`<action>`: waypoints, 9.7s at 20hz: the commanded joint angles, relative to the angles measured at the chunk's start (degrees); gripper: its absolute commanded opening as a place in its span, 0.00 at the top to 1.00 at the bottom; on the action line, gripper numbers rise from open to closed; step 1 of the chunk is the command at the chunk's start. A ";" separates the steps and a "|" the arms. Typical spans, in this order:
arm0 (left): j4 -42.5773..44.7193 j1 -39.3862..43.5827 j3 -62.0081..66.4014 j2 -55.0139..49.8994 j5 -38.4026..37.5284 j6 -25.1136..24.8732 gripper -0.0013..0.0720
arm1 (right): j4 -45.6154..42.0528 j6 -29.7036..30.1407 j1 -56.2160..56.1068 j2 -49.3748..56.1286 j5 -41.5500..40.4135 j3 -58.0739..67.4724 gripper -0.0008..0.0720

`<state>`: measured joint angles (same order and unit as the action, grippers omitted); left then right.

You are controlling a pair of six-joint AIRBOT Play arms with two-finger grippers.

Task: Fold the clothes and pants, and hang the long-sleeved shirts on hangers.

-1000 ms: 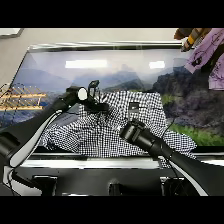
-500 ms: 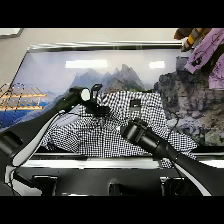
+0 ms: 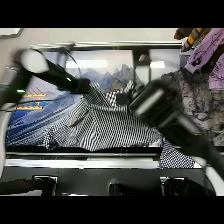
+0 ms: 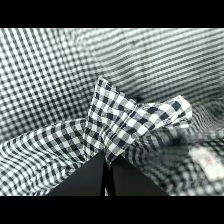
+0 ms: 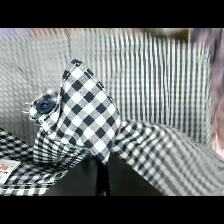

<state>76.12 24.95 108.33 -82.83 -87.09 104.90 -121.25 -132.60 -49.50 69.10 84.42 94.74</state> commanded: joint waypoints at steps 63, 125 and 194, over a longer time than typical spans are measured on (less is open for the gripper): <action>14.99 -32.76 -12.83 14.05 -4.35 -13.46 0.17 | 16.24 1.73 -0.04 -6.67 9.94 -13.51 0.95; -4.17 -70.18 -35.01 -1.16 33.59 -52.63 0.95 | 14.82 1.49 -0.04 -6.67 10.60 -13.51 0.95; -36.89 -47.60 -53.77 43.65 -13.03 -86.29 0.96 | -2.54 -3.63 0.00 -0.09 8.87 -13.51 0.95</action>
<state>39.07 -22.68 54.52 -39.22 -99.79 18.41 -122.50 -135.68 -49.50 68.34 93.41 81.25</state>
